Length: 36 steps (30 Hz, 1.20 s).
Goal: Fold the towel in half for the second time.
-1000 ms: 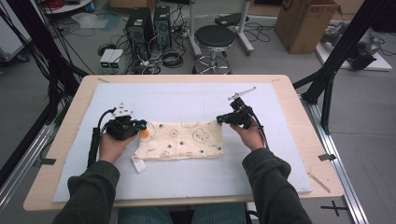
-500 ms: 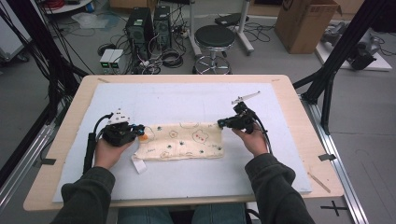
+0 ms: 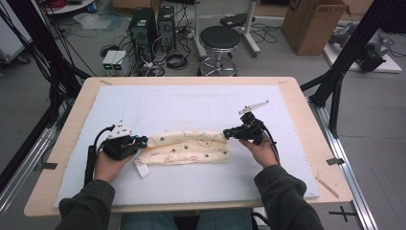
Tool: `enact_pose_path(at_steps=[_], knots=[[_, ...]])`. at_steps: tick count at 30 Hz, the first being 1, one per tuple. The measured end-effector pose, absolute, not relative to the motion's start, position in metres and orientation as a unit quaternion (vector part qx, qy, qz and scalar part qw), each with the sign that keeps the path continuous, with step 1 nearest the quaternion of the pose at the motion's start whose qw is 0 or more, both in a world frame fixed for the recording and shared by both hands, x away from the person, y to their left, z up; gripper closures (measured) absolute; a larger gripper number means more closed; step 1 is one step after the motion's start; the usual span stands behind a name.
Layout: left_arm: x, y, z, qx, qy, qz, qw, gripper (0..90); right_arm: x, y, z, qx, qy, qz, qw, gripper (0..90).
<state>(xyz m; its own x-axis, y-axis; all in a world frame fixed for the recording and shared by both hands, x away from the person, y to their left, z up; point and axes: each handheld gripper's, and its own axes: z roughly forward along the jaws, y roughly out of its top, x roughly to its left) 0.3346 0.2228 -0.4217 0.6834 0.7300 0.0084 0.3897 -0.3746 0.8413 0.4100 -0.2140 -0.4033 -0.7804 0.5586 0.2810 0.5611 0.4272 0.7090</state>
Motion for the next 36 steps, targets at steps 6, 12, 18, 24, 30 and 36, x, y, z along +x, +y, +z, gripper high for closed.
enact_pose_path(at_steps=[6,12,18,24,30,36], knots=[[0.328,0.220,-0.419,0.815,0.331,0.197,0.432,82.6,0.399,-0.217,-0.408,-0.325,-0.847,-0.421,0.008,85.8],[0.318,0.216,-0.417,0.828,0.312,0.202,0.420,82.3,0.390,-0.221,-0.411,-0.319,-0.846,-0.426,0.002,85.8],[0.307,0.216,-0.421,0.834,0.299,0.206,0.415,82.3,0.379,-0.219,-0.414,-0.308,-0.854,-0.420,-0.006,85.8],[0.299,0.220,-0.430,0.837,0.297,0.208,0.409,81.8,0.372,-0.221,-0.420,-0.304,-0.856,-0.418,-0.004,85.7],[0.296,0.221,-0.431,0.842,0.289,0.210,0.405,82.0,0.369,-0.220,-0.428,-0.302,-0.860,-0.410,-0.004,85.7],[0.293,0.222,-0.434,0.843,0.290,0.208,0.402,81.4,0.362,-0.223,-0.431,-0.299,-0.858,-0.418,0.000,85.1]])
